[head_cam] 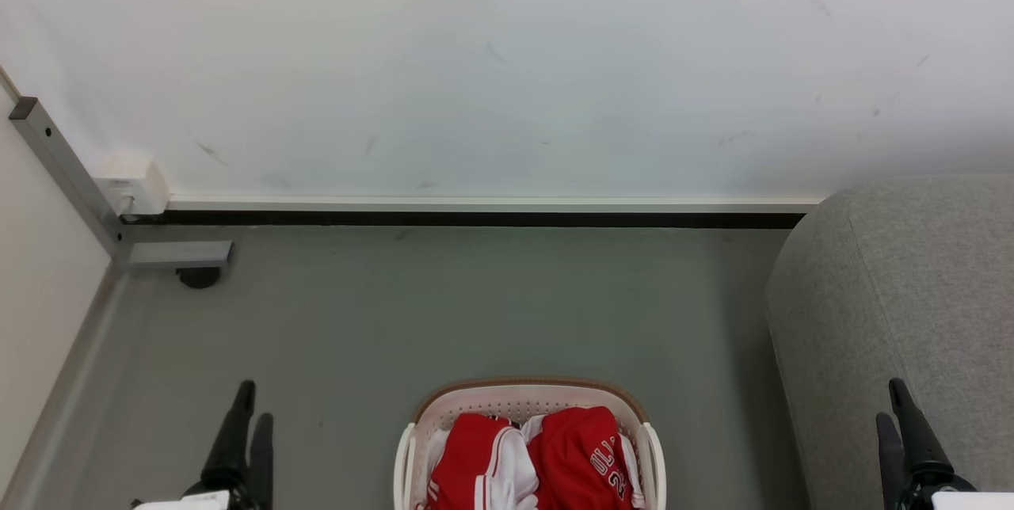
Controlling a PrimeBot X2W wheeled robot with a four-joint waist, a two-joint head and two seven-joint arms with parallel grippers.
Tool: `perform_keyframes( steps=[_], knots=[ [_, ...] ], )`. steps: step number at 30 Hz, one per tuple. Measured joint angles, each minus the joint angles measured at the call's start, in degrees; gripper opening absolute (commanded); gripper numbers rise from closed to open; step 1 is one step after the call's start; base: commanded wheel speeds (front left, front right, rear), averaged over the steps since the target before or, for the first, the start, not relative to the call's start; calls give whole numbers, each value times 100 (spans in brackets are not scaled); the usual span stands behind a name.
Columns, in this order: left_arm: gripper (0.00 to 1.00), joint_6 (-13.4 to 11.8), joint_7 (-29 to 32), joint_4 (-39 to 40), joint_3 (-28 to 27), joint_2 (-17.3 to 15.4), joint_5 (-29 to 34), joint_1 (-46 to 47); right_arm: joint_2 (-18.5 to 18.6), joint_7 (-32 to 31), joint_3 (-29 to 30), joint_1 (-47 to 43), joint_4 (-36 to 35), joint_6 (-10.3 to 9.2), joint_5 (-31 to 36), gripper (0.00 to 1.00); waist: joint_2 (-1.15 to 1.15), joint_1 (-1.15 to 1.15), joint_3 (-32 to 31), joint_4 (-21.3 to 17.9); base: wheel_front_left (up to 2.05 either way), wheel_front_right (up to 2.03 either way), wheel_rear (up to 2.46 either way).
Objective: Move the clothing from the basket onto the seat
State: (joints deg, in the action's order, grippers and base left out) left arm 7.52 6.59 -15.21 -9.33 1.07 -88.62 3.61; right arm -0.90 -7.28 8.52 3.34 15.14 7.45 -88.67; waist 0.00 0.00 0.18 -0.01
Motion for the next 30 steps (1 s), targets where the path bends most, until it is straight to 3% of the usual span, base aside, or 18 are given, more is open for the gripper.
perform_keyframes(
  steps=[7,16,30],
  knots=[
    [100,0,-190,279,77,-37,352,9,65,233,-189,1,-226,0,237,100,0,0,5,-9,0,0,0],
    [100,0,-452,469,99,-89,1428,9,178,520,-492,2,-381,-1,867,100,0,0,7,-46,0,0,0],
    [100,0,-787,884,278,-144,3278,-4,230,860,-653,1,-653,-1,2519,100,0,0,23,-77,0,0,0]
  ],
)
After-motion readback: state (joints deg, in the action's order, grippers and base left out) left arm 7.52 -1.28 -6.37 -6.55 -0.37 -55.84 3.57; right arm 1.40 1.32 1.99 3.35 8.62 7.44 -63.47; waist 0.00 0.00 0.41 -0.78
